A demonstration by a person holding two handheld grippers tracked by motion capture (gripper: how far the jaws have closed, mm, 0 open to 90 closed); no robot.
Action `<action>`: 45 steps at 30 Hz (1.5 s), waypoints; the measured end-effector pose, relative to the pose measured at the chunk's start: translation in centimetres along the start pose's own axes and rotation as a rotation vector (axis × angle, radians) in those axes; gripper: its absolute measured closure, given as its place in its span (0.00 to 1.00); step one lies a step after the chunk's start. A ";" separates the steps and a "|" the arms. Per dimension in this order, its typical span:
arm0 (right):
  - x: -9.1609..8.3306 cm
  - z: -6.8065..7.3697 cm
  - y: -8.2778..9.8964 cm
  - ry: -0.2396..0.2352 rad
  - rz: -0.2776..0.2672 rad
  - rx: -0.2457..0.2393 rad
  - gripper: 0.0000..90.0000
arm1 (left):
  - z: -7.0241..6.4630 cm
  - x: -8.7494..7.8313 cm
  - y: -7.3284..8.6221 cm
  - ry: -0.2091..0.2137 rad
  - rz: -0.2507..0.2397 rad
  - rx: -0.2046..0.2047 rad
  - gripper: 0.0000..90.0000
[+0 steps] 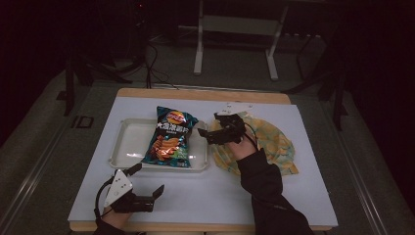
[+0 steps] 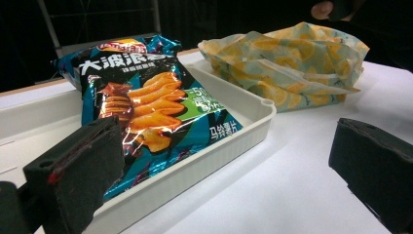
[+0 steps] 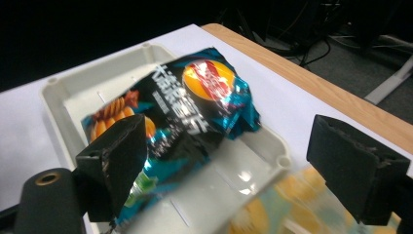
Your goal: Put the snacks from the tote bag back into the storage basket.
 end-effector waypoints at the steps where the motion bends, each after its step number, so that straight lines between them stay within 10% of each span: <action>1: -0.2 -0.1 0.2 -0.003 0.005 0.003 0.16 | 0.0 0.0 0.0 0.000 -0.002 -0.001 0.00; 45: -14.1 -4.1 11.7 0.218 -0.030 0.092 0.16 | -0.2 0.2 0.2 -0.005 0.007 0.004 0.00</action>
Point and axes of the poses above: each handheld gripper's, and its own axes: x roughly forward along the jaws, y roughly out of its underside, z roughly to its left, the point moved 7 cm from there along x, roughly forward along the jaws, and after that the axes turned 12 degrees about -x, right-handed, at the moved point
